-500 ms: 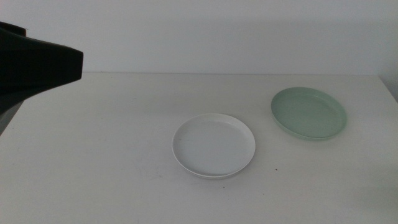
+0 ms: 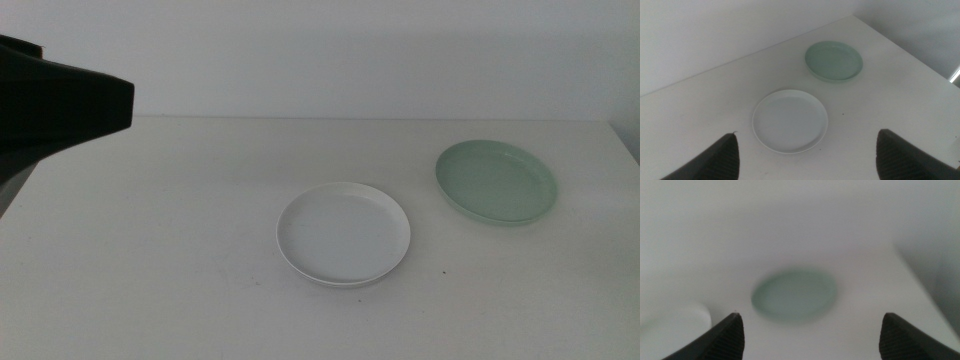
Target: Stack the three bowls on top of each other.
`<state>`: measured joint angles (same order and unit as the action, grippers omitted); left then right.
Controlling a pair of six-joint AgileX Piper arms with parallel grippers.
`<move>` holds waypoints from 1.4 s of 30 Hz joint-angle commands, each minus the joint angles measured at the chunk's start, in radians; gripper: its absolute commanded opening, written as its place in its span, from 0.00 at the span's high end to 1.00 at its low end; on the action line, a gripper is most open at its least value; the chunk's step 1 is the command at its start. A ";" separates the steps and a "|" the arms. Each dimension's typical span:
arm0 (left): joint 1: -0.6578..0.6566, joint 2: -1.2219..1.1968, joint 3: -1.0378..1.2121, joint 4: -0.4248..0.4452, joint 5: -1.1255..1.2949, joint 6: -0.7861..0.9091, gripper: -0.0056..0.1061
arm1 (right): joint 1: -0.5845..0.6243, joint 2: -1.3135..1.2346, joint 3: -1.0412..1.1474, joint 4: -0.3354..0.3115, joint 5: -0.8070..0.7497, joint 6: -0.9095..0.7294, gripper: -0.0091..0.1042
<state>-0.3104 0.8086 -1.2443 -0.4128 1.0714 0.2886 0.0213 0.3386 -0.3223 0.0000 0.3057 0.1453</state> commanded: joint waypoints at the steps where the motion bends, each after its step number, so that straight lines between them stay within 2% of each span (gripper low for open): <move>1: 0.001 -0.005 0.006 -0.005 -0.014 -0.006 0.11 | -0.005 0.162 -0.138 -0.007 0.205 0.007 0.10; 3: 0.001 -0.005 0.006 -0.005 -0.014 -0.006 0.11 | -0.005 0.293 -0.242 0.000 0.373 0.007 0.10; 5: 0.001 -0.005 0.006 -0.005 -0.014 -0.006 0.11 | -0.005 0.393 -0.320 0.000 0.441 0.007 0.10; 8: 0.001 -0.005 0.006 -0.005 -0.014 -0.006 0.11 | -0.005 0.520 -0.392 0.000 0.416 0.013 0.10; 13: 0.001 -0.005 0.006 -0.005 -0.014 -0.006 0.11 | -0.005 0.648 -0.418 0.036 0.349 0.042 0.10; 23: 0.001 -0.005 0.006 -0.005 -0.014 -0.006 0.11 | -0.005 0.725 -0.426 0.028 0.220 0.042 0.10; 32: 0.001 -0.005 0.006 -0.005 -0.014 -0.006 0.11 | -0.007 0.936 -0.707 0.000 0.364 -0.008 0.10; 37: 0.001 -0.005 0.006 -0.005 -0.014 -0.006 0.11 | -0.043 1.118 -0.896 0.033 0.447 -0.008 0.10; 42: 0.001 -0.005 0.006 -0.005 -0.014 -0.006 0.11 | -0.069 1.354 -1.129 0.029 0.510 -0.032 0.10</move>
<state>-0.3104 0.8086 -1.2443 -0.4144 1.0707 0.2886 -0.0361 1.6481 -1.4024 0.0328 0.7953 0.1326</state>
